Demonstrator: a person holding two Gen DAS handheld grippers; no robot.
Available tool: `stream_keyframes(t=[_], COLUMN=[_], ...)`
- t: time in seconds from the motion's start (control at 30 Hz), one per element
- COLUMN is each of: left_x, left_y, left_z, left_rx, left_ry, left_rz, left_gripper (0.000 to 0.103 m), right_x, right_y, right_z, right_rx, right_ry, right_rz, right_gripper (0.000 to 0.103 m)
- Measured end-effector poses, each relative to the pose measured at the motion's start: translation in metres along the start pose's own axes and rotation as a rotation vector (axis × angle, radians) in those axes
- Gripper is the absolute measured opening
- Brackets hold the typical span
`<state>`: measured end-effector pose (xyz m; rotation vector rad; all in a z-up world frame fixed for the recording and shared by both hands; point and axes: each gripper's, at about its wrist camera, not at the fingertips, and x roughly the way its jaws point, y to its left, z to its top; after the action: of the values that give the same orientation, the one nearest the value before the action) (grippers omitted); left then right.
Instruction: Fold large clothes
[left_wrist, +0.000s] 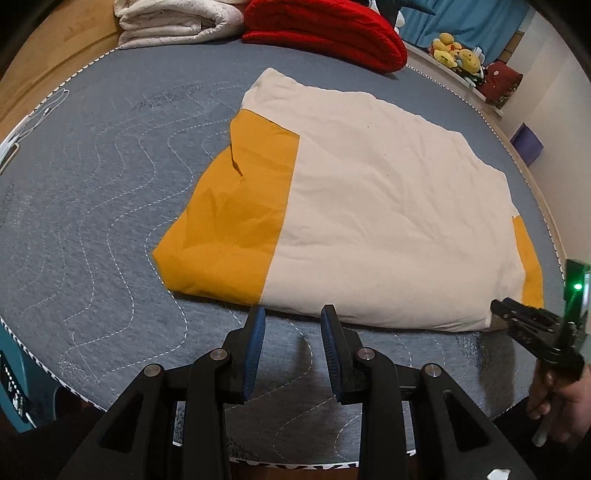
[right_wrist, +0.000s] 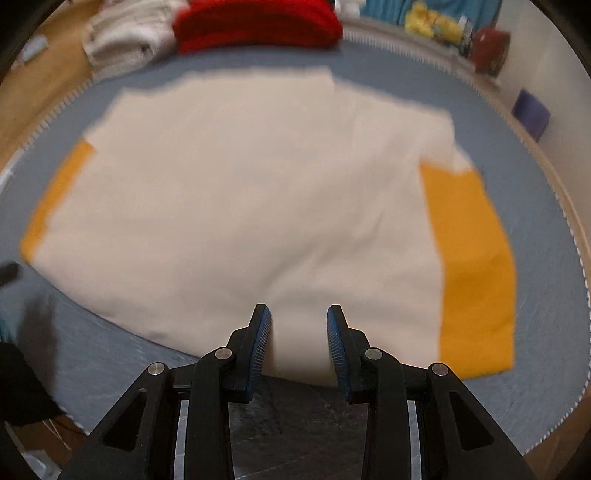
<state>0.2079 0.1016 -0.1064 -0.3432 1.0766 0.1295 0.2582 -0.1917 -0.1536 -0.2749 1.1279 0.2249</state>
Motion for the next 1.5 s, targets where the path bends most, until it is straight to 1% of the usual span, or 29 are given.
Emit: stream_keyframes(t=[0.07, 0.13, 0.2, 0.27, 0.3, 0.4, 0.5, 0.67, 0.73, 0.87, 0.9, 0.97, 1.03, 1.07, 1.1, 1.2, 1.27, 1.33, 1.37, 1.4, 1.43, 1.5], left_x=[0.004, 0.010, 0.022, 0.035, 0.040, 0.053, 0.062, 0.071, 0.072, 0.075, 0.076, 0.075, 0.075, 0.073, 0.066, 0.035, 0.009, -0.019, -0.036, -0.046, -0.063, -0.085], left_y=[0.009, 0.022, 0.038, 0.051, 0.056, 0.073, 0.086, 0.102, 0.106, 0.106, 0.105, 0.103, 0.102, 0.101, 0.099, 0.086, 0.077, 0.070, 0.068, 0.069, 0.074, 0.082], left_z=[-0.001, -0.001, -0.002, -0.004, -0.005, -0.009, -0.010, -0.009, -0.009, -0.007, -0.006, -0.005, -0.001, 0.001, 0.004, 0.018, 0.026, 0.031, 0.035, 0.036, 0.040, 0.043], left_rx=[-0.045, -0.130, -0.258, -0.361, -0.408, -0.536, -0.627, -0.765, -0.800, -0.817, -0.817, -0.811, -0.804, -0.797, -0.770, -0.668, -0.604, -0.534, -0.483, -0.466, -0.437, -0.384], left_ry=[0.017, 0.050, 0.098, 0.142, 0.158, 0.172, 0.157, 0.057, 0.010, -0.091, -0.105, -0.138, -0.138, -0.139, -0.149, -0.184, -0.191, -0.179, -0.177, -0.174, -0.152, -0.142], left_rz=[-0.041, -0.119, -0.239, -0.326, -0.349, -0.380, -0.384, -0.447, -0.460, -0.471, -0.470, -0.459, -0.440, -0.439, -0.430, -0.394, -0.364, -0.313, -0.274, -0.258, -0.220, -0.177], left_gripper=[0.029, 0.035, 0.041, 0.043, 0.044, 0.047, 0.054, 0.054, 0.054, 0.055, 0.055, 0.052, 0.026, 0.020, 0.013, 0.010, 0.009, 0.009, 0.009, 0.009, 0.009, 0.009], right_x=[0.009, 0.004, -0.008, -0.025, -0.031, -0.041, -0.042, -0.046, -0.053, -0.062, -0.063, -0.066, -0.069, -0.070, -0.070, -0.071, -0.072, -0.071, -0.072, -0.073, -0.075, -0.081], right_y=[-0.003, -0.006, -0.010, -0.014, -0.014, -0.015, -0.012, -0.009, -0.010, -0.011, -0.012, -0.012, -0.012, -0.011, -0.011, -0.006, -0.001, 0.004, 0.008, 0.012, 0.017, 0.027], right_z=[-0.002, 0.001, 0.003, 0.005, 0.005, 0.002, -0.004, -0.012, -0.010, -0.012, -0.012, -0.011, -0.010, -0.009, -0.008, -0.003, 0.001, 0.004, 0.007, 0.008, 0.010, 0.013], right_rx=[0.028, 0.056, 0.076, 0.084, 0.081, 0.060, 0.038, -0.011, -0.023, -0.036, -0.036, -0.031, -0.026, -0.023, -0.022, -0.019, -0.021, -0.023, -0.024, -0.027, -0.031, -0.045], right_ry=[0.033, 0.030, -0.003, -0.054, -0.075, -0.116, -0.121, -0.129, -0.137, -0.161, -0.165, -0.175, -0.184, -0.189, -0.192, -0.204, -0.210, -0.211, -0.210, -0.210, -0.212, -0.224], right_rz=[-0.005, -0.002, 0.016, 0.035, 0.042, 0.055, 0.079, 0.110, 0.126, 0.158, 0.162, 0.176, 0.184, 0.187, 0.190, 0.206, 0.220, 0.245, 0.264, 0.279, 0.297, 0.337], right_gripper=[0.034, 0.034, 0.034, 0.034, 0.034, 0.034, 0.034, 0.034, 0.034, 0.034, 0.034, 0.034, 0.034, 0.034, 0.034, 0.034, 0.034, 0.033, 0.033, 0.033, 0.033, 0.033])
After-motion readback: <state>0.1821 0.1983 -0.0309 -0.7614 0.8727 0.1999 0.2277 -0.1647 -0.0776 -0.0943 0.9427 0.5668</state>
